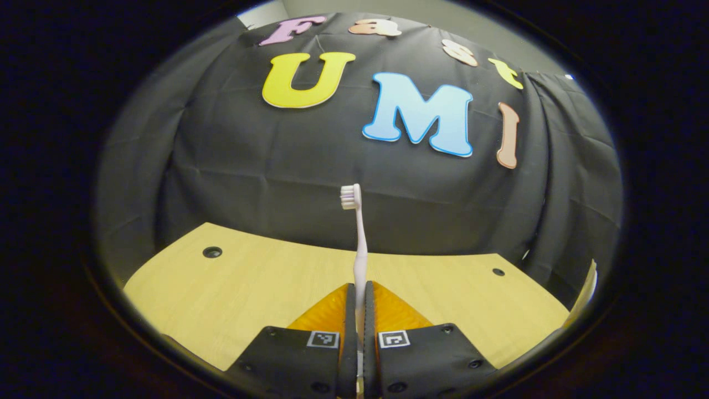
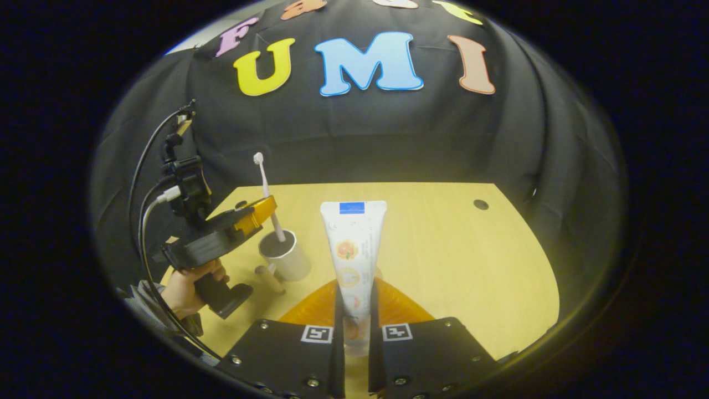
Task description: Put the toothbrush and toothpaste on the desktop into the cup, then pick up the cup and place it on the coaster on the desktop.
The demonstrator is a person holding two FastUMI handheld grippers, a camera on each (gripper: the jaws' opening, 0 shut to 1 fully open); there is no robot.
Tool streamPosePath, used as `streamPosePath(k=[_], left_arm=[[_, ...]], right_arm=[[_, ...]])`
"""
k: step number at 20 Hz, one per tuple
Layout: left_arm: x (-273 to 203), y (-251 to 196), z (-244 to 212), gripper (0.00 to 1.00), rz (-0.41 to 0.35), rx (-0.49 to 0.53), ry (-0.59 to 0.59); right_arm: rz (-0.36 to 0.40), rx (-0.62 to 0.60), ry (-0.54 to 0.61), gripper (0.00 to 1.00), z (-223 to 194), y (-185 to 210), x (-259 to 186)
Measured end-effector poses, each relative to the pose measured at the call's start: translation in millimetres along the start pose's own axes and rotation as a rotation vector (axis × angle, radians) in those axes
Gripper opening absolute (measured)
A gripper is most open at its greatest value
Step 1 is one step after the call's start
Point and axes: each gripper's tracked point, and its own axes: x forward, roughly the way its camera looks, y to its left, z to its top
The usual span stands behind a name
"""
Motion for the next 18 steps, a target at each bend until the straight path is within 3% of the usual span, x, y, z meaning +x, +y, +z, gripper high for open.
streamPosePath(k=[6,7,8,9,10,11,13,18], left_arm=[[-9,1,-10,0.16,-0.016,-0.043,0.036],[-10,1,-11,0.27,-0.014,-0.047,0.041],[-13,0,-11,0.3,-0.023,-0.051,0.049],[-15,2,-13,0.42,-0.017,-0.053,0.057],[-17,0,-16,0.41,-0.032,-0.061,0.067],[-22,-1,-14,0.6,-0.036,-0.067,0.071],[-32,1,-11,0.81,-0.027,-0.062,0.068],[-62,10,9,0.88,0.005,-0.03,0.034]], right_arm=[[0.017,0.005,0.018,0.18,-1,5,4],[0.023,0.008,0.02,0.18,-1,7,4],[0.028,0.009,0.02,0.18,1,8,5],[0.034,0.009,0.018,0.18,2,9,4],[0.041,0.006,0.014,0.17,3,9,4],[0.05,0.0,0.01,0.17,4,10,5],[0.07,-0.019,-0.005,0.17,8,15,4],[0.138,-0.057,-0.068,0.18,42,49,18]])
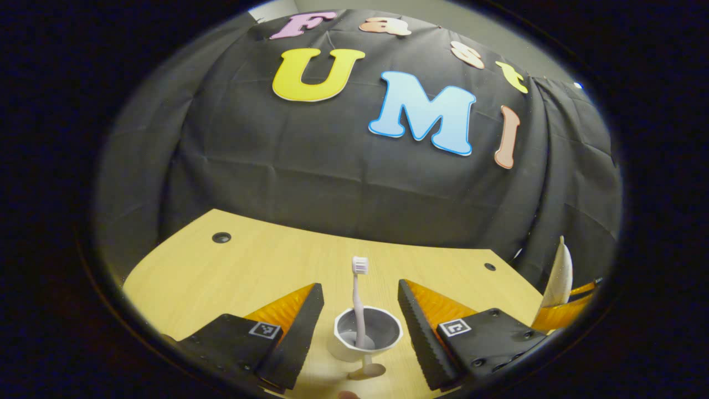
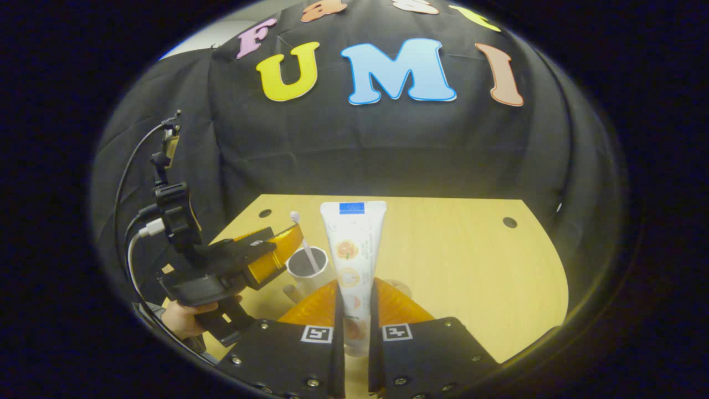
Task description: Put the toothbrush and toothpaste on the desktop into the cup, then pick up the cup and place it on the coaster on the desktop.
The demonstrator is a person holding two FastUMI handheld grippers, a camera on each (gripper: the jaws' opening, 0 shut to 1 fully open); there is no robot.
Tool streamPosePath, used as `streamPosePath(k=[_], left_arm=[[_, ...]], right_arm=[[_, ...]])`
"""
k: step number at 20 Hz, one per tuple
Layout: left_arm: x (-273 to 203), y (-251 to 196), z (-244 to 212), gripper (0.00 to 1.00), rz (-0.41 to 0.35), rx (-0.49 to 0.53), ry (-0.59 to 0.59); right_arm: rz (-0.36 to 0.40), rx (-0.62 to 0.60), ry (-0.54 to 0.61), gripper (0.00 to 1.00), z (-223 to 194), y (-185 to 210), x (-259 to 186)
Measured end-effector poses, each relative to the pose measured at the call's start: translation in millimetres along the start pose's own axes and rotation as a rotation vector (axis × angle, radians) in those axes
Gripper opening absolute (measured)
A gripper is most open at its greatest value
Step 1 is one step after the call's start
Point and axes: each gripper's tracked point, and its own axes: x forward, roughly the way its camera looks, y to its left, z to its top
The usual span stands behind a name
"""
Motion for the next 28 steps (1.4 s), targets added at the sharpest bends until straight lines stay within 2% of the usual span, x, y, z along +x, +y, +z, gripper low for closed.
streamPosePath(k=[1,2,3,4,17,23,28], left_arm=[[-6,2,3,0.81,0.005,0.005,-0.003],[-12,3,5,0.87,0.01,0.008,-0.003],[-18,6,6,0.81,0.016,0.007,-0.003],[-25,8,8,0.87,0.021,0.005,-0.002],[-93,48,23,0.87,0.091,-0.044,-0.017],[-112,69,23,0.87,0.119,-0.064,-0.015],[-123,82,19,0.87,0.131,-0.07,-0.008]], right_arm=[[0.013,-0.004,-0.021,0.17,6,5,3],[0.022,-0.01,-0.036,0.17,12,9,8],[0.033,-0.012,-0.05,0.17,16,14,13],[0.044,-0.013,-0.063,0.17,22,18,19],[0.116,-0.06,-0.178,0.17,64,65,83],[0.128,-0.079,-0.182,0.17,68,85,122],[0.119,-0.106,-0.143,0.21,53,98,145]])
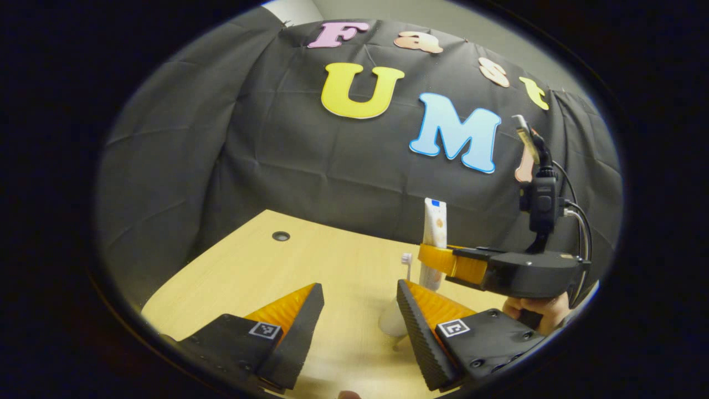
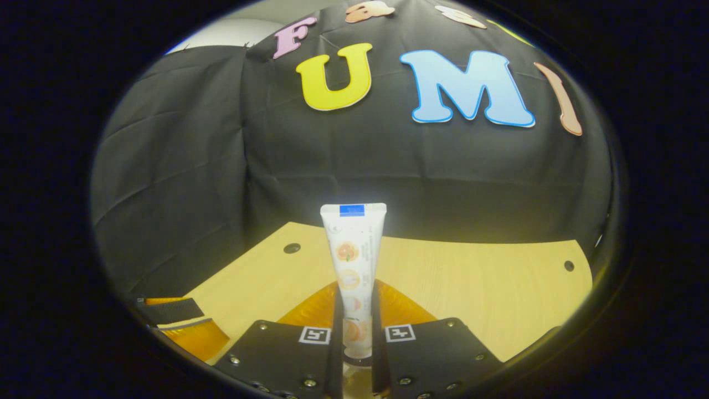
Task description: Put the toothbrush and toothpaste on the desktop into the cup, then pick up the cup and place it on the coaster on the desktop.
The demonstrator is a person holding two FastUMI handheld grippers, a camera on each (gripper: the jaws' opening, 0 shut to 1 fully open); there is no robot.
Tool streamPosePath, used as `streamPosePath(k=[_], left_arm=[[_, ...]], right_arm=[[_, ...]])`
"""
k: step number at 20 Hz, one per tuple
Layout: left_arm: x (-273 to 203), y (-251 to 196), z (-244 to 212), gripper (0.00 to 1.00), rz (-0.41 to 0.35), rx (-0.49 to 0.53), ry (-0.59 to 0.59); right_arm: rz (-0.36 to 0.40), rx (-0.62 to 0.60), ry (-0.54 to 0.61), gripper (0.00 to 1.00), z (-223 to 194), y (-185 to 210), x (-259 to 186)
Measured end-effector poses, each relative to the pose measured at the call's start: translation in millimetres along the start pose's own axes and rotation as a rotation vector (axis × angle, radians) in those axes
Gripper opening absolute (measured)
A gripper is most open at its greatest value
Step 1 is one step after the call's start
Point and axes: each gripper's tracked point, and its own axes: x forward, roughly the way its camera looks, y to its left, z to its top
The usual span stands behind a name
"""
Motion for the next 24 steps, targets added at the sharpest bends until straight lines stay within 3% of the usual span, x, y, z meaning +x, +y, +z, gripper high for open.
streamPosePath(k=[4,5,6,9,11,13,15,18,24], left_arm=[[-2,7,-4,0.87,0.006,-0.014,0.01],[-2,8,-4,0.87,0.005,-0.019,0.01],[-2,8,-4,0.87,0.005,-0.022,0.01],[-3,6,-6,0.87,0.002,-0.024,0.009],[-2,4,-6,0.87,0.0,-0.023,0.007],[-2,2,-7,0.87,-0.002,-0.021,0.009],[-2,-1,-7,0.87,-0.002,-0.023,0.011],[0,-6,-8,0.87,-0.008,-0.019,0.015],[10,-33,-16,0.87,-0.051,-0.01,0.059]], right_arm=[[-0.017,-0.05,0.032,0.24,-14,1,4],[-0.025,-0.06,0.046,0.18,-19,-1,5],[-0.032,-0.064,0.064,0.25,-22,-3,4],[-0.033,-0.064,0.1,0.31,-34,-3,0],[-0.034,-0.079,0.101,0.43,-36,-3,-3],[-0.045,-0.098,0.087,0.63,-32,-5,-6],[-0.044,-0.102,0.069,0.7,-26,-5,-9],[-0.033,-0.076,0.048,0.77,-18,-6,-17],[-0.046,-0.037,-0.041,0.81,18,-22,-48]])
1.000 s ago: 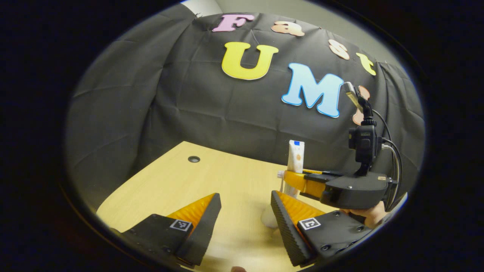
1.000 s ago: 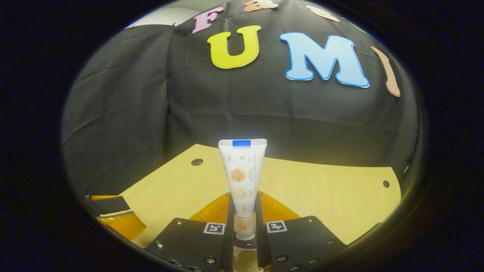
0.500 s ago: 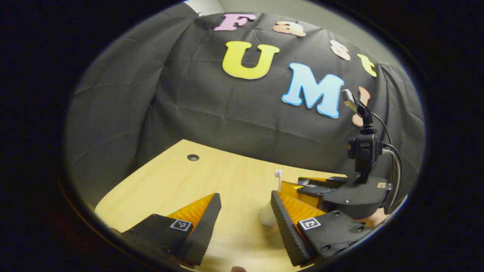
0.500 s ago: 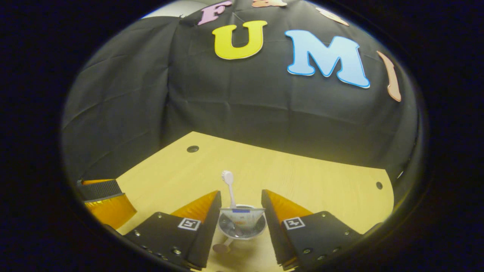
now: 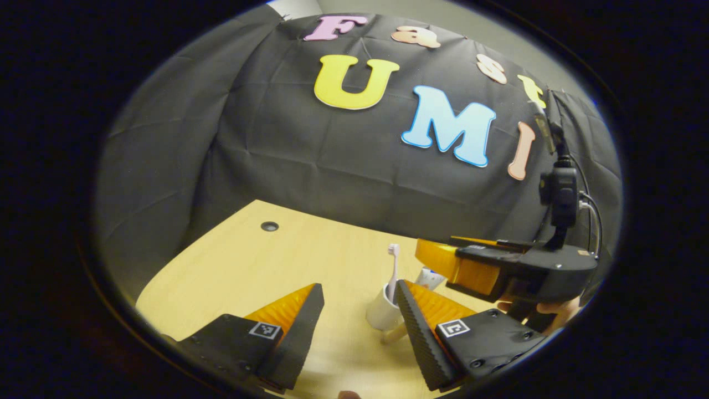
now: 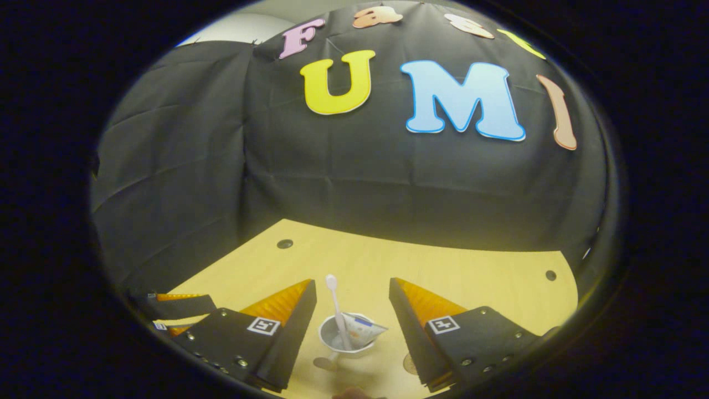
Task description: Put the toothbrush and toothpaste on the desktop into the cup, then pick up the cup and place it on the coaster on the desktop.
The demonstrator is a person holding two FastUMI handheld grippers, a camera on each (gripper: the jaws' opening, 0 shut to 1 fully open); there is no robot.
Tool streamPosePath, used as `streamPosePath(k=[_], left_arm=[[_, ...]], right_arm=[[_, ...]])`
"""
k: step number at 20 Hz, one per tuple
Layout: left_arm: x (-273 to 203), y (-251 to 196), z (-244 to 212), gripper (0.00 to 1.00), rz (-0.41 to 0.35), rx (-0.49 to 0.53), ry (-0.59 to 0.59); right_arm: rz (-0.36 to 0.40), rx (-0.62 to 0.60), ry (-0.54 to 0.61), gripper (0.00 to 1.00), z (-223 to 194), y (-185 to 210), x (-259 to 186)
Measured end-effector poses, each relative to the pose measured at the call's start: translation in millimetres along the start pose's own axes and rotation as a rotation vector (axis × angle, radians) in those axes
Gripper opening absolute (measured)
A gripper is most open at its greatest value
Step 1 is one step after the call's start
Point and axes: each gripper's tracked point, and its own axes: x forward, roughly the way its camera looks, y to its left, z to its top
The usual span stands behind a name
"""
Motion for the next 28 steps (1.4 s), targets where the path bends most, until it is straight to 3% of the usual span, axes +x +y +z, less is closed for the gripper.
streamPosePath(k=[8,15,22,27,28], left_arm=[[28,-46,-14,0.87,-0.067,0.076,0.103],[66,-76,-53,0.87,-0.112,0.124,0.28],[101,-82,-94,0.87,-0.061,0.114,0.491],[117,-73,-118,0.91,-0.003,0.183,0.608],[120,-73,-125,0.87,0.005,0.184,0.638]], right_arm=[[-0.073,0.059,-0.054,0.81,25,-50,-50],[-0.154,0.11,0.002,0.81,2,-104,-88],[-0.21,0.151,0.102,0.82,-44,-138,-115],[-0.233,0.196,0.163,0.82,-72,-158,-127],[-0.237,0.206,0.172,0.82,-75,-163,-129]])
